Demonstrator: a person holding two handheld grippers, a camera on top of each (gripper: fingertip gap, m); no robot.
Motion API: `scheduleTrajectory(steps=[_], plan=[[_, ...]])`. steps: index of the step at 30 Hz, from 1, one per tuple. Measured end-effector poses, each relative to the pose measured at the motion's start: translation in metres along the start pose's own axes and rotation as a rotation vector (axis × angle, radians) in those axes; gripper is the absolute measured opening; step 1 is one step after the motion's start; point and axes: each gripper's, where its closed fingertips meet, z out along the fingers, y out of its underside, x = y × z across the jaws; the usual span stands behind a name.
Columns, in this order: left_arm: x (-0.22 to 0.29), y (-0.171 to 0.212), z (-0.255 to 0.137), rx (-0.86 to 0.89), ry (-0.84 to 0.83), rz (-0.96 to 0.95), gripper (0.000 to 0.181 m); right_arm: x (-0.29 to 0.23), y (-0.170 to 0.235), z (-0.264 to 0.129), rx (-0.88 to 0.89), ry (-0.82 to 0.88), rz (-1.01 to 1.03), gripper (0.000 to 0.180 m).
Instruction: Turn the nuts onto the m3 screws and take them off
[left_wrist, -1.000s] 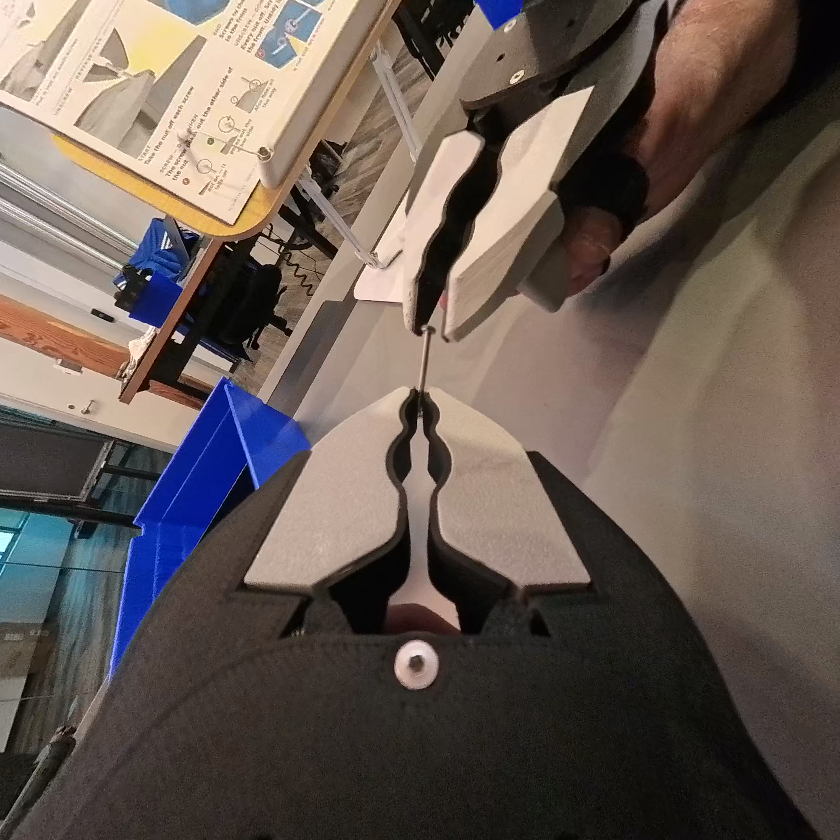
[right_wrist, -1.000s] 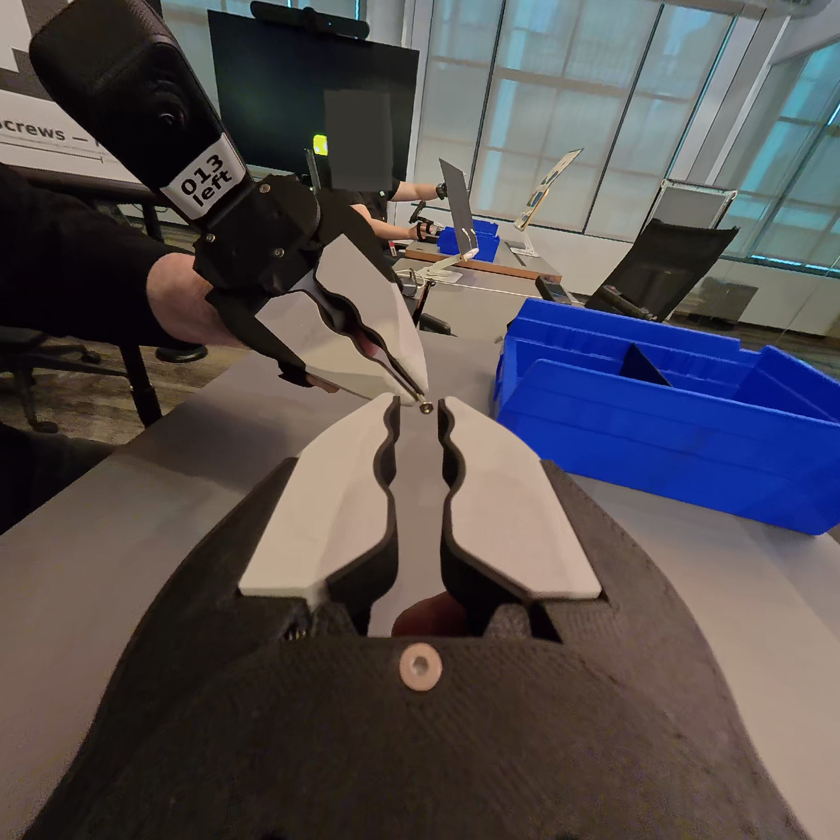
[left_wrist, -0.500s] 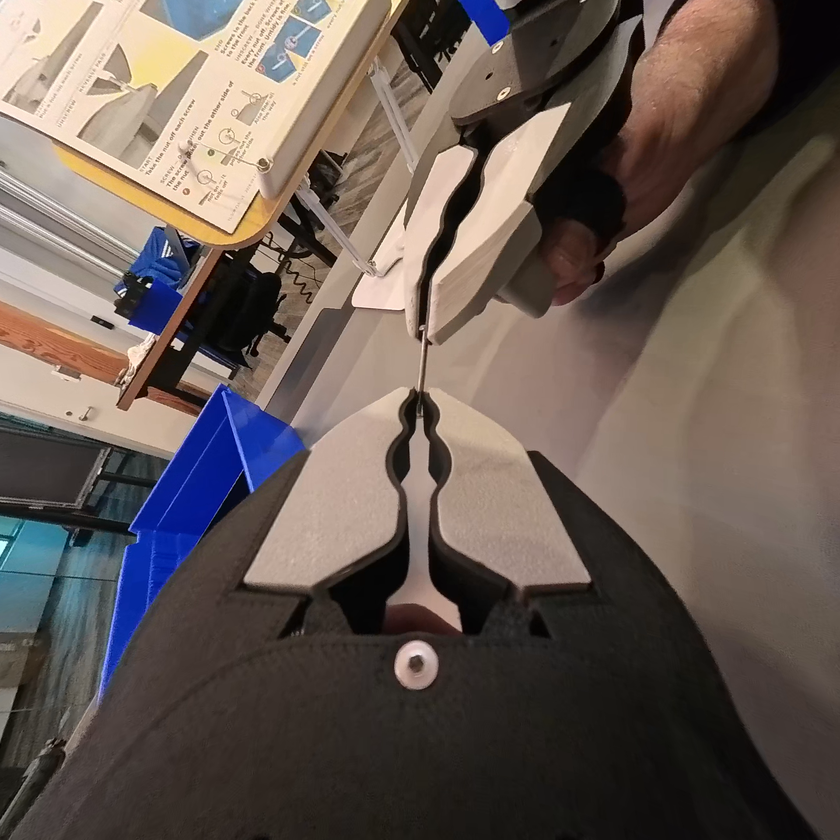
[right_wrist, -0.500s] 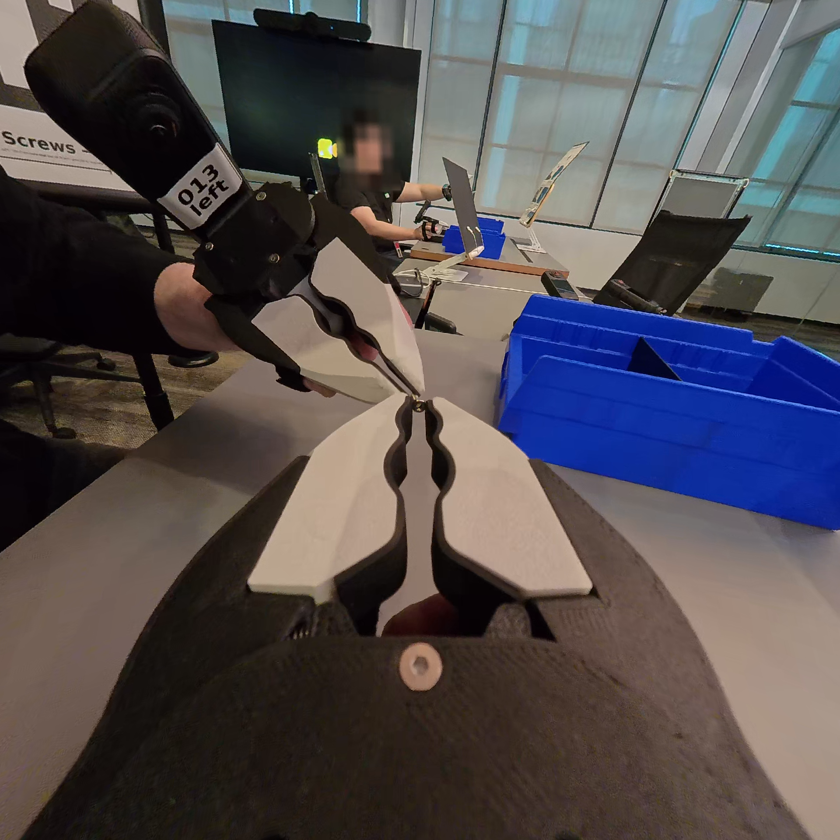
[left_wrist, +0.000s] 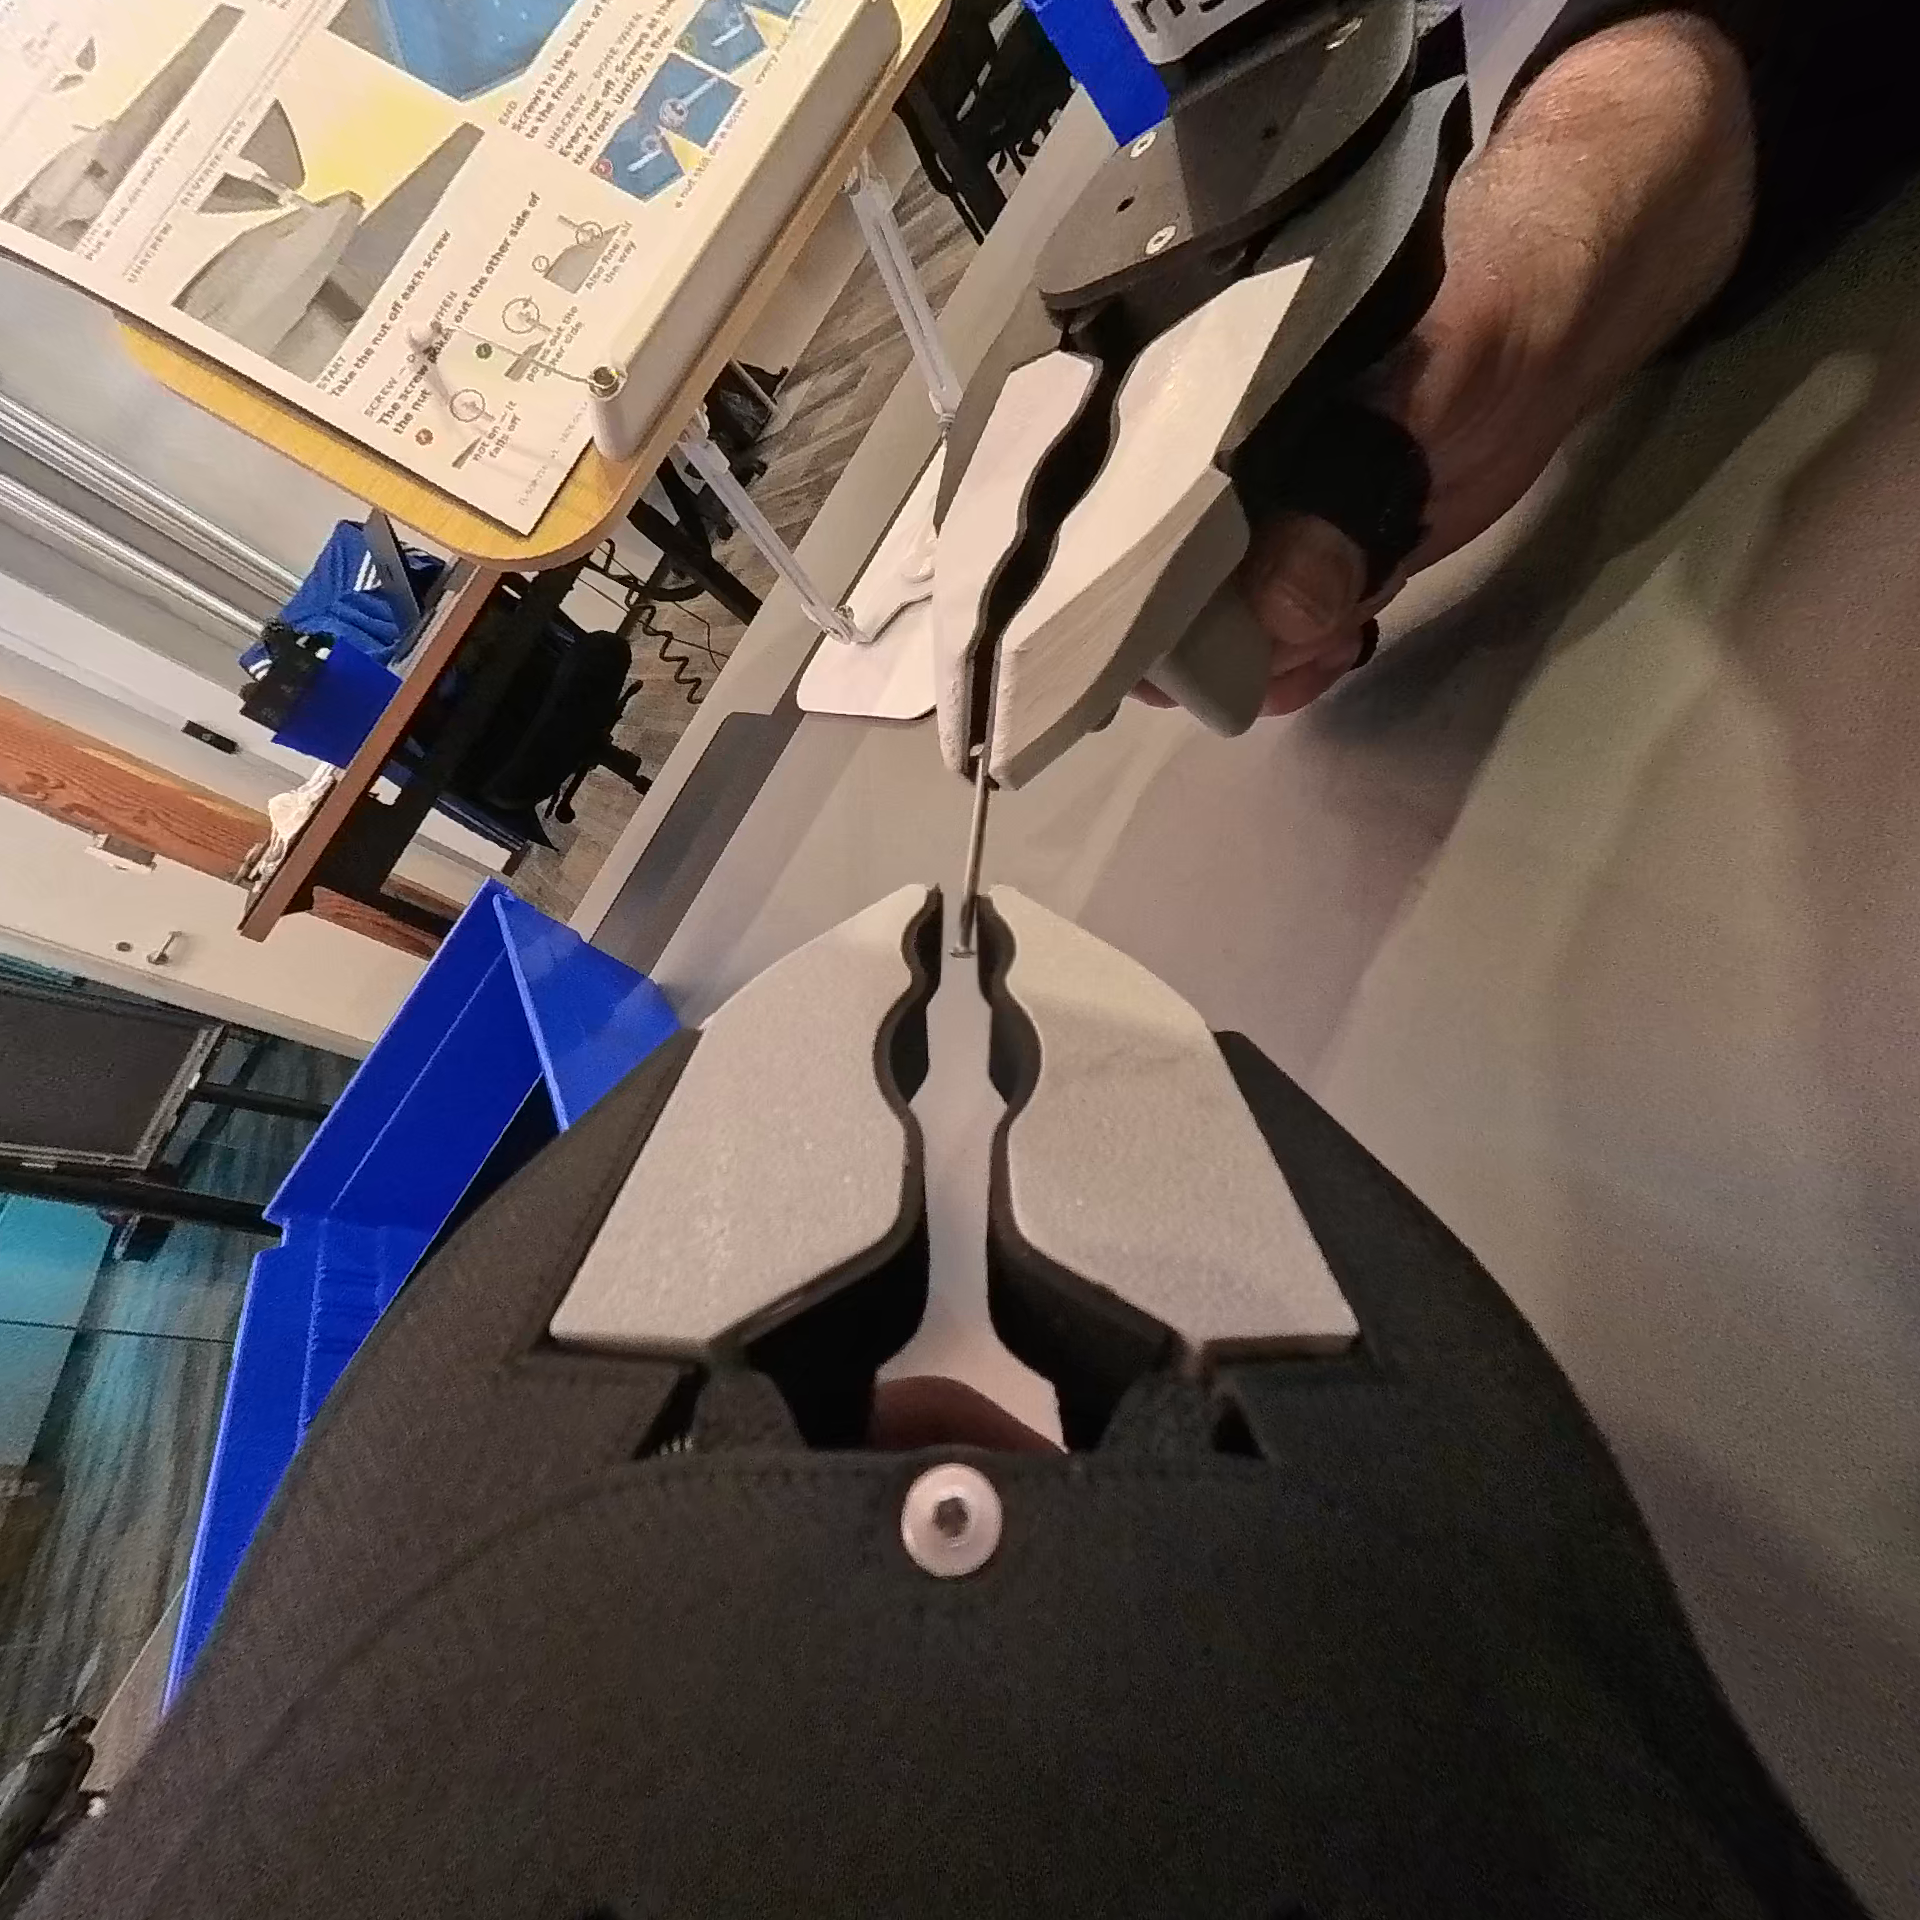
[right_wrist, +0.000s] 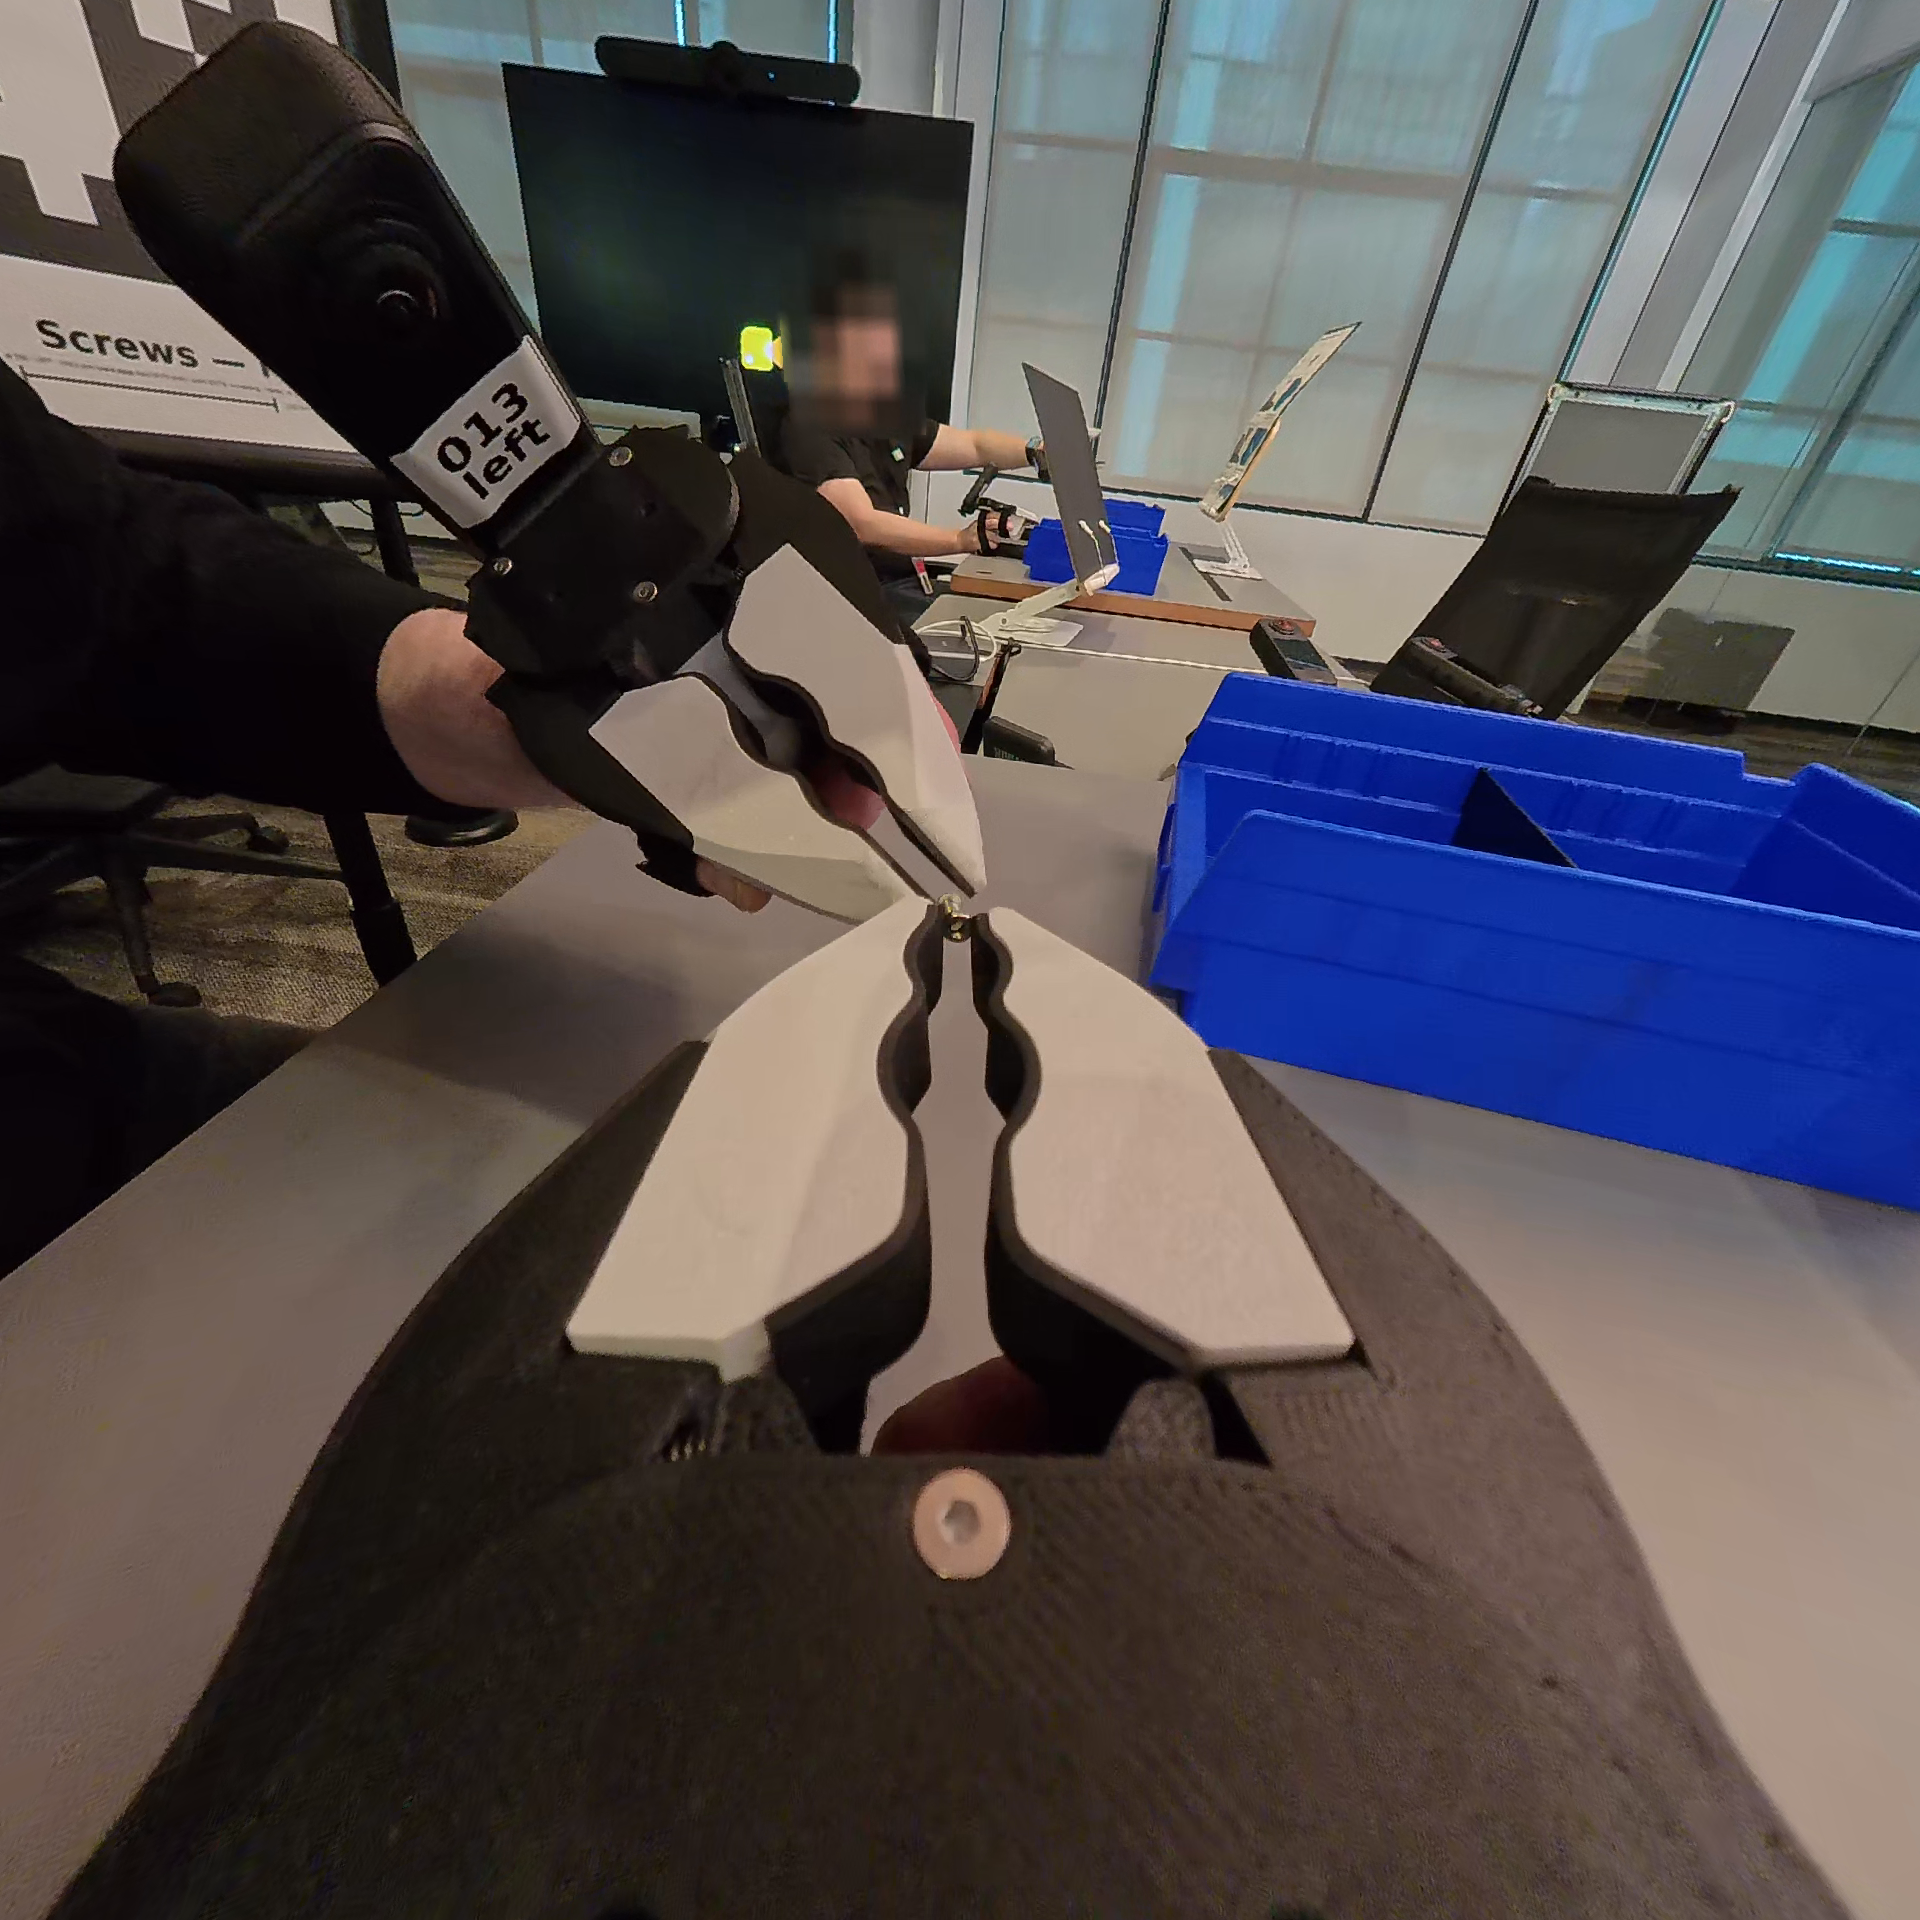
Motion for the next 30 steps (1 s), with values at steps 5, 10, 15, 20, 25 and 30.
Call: scheduleTrajectory(steps=[5, 10, 15, 20, 25, 30], plan=[[-0.002, 0.000, -0.001, 0.007, 0.003, -0.018, 0.012, -0.001, 0.000, 0.000, 0.004, -0.006, -0.002, 0.005], [-0.001, -0.001, -0.001, 0.018, 0.025, -0.039, 0.013, -0.002, -0.001, 0.000, 0.008, -0.012, 0.001, 0.005], [0.001, -0.001, 0.000, 0.022, 0.039, -0.046, 0.013, -0.003, -0.002, -0.001, 0.013, -0.016, 0.000, 0.005], [0.002, -0.004, -0.002, 0.061, 0.079, -0.125, 0.015, -0.003, -0.004, -0.002, 0.034, -0.033, 0.016, 0.005], [0.002, -0.012, -0.006, 0.151, 0.180, -0.343, 0.018, -0.005, -0.011, -0.007, 0.096, -0.089, 0.054, 0.005], [0.003, -0.019, -0.008, 0.263, 0.285, -0.567, 0.022, -0.006, -0.017, -0.010, 0.140, -0.116, 0.080, 0.005]])
